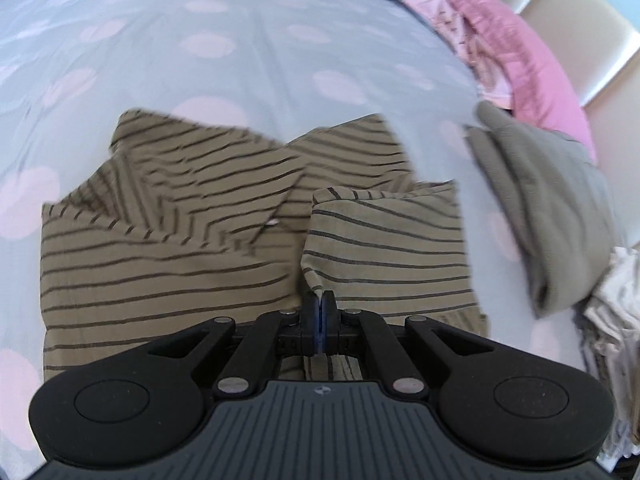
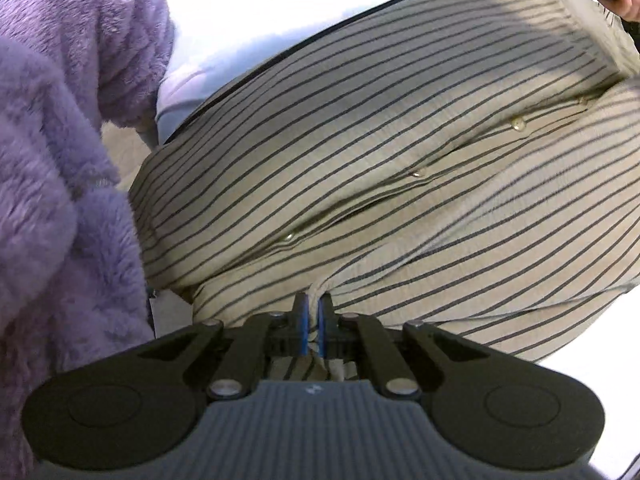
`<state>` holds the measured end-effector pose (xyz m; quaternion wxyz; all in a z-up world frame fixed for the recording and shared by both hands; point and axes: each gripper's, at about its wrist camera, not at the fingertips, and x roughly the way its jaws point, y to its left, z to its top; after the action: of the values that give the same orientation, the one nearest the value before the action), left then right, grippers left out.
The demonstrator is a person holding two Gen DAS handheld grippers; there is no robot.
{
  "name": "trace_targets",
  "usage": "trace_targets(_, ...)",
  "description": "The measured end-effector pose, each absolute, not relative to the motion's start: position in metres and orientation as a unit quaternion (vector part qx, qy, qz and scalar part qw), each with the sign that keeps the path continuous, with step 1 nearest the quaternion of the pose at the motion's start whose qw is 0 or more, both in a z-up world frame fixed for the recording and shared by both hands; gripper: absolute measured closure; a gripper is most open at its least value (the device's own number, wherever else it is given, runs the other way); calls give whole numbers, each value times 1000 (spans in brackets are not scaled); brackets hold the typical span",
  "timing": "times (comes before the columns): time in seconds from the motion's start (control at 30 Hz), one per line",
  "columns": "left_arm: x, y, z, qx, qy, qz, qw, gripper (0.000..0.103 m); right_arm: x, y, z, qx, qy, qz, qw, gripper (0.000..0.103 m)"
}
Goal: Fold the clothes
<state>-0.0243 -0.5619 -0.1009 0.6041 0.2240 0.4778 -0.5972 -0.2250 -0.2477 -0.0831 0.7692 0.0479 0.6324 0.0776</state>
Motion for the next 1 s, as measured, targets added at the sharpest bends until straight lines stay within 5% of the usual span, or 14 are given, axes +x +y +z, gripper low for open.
trace_targets(0.2, -19, -542, -97, 235, 474, -595, 605, 85, -219, -238, -91, 33, 647, 69, 758, 97)
trace_targets(0.47, -15, -459, -60, 257, 448, -619, 592, 85, -221, -212, -81, 17, 647, 48, 760, 88)
trace_targets(1.0, -74, -266, -21, 332, 430, -666, 511, 85, -264, -139, -56, 25, 563, -51, 824, 88)
